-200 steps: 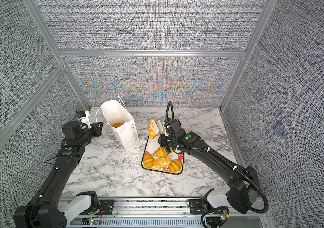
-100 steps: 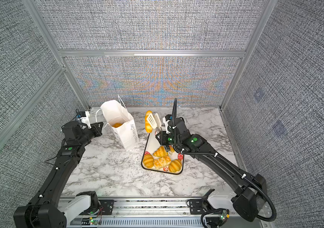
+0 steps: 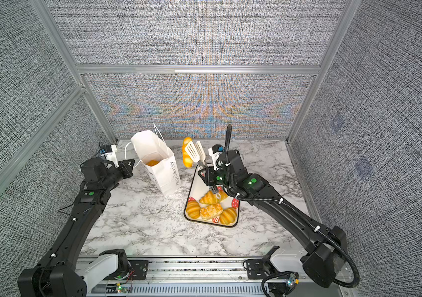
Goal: Place the fake bread into the paper bag
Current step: 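Carry the striped roll with the right tongs toward the bag opening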
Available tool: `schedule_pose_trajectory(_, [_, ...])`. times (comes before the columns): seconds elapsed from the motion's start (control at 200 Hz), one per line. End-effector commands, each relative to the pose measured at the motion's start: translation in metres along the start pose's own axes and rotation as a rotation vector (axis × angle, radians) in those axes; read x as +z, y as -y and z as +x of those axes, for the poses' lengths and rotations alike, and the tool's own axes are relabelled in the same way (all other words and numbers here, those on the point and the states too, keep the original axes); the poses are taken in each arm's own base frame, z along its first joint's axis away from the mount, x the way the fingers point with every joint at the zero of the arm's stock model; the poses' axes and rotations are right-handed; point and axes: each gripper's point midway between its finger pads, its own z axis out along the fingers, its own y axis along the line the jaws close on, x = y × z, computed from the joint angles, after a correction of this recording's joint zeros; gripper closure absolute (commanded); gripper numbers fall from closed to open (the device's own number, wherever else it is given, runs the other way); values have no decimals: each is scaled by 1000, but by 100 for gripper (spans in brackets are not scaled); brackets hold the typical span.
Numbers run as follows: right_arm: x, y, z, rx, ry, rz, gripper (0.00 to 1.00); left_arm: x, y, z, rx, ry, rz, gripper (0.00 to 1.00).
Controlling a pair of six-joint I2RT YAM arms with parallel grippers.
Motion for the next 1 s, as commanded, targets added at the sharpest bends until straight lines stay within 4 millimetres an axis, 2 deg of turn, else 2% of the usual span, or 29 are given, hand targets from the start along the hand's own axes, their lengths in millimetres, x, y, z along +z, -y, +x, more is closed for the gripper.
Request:
schedule_pose_trajectory(0.0, [0, -19, -17, -35, 54, -65, 67, 0, 2, -2, 4, 8, 12, 100])
schedule_pose_trajectory(0.37, [8, -56, -29, -102, 72, -151, 67, 0, 2, -2, 4, 6, 13, 100])
schedule_pose_trajectory(0.995, [42, -112, -40, -170, 43, -251, 67, 1, 2, -2, 5, 5, 10, 100])
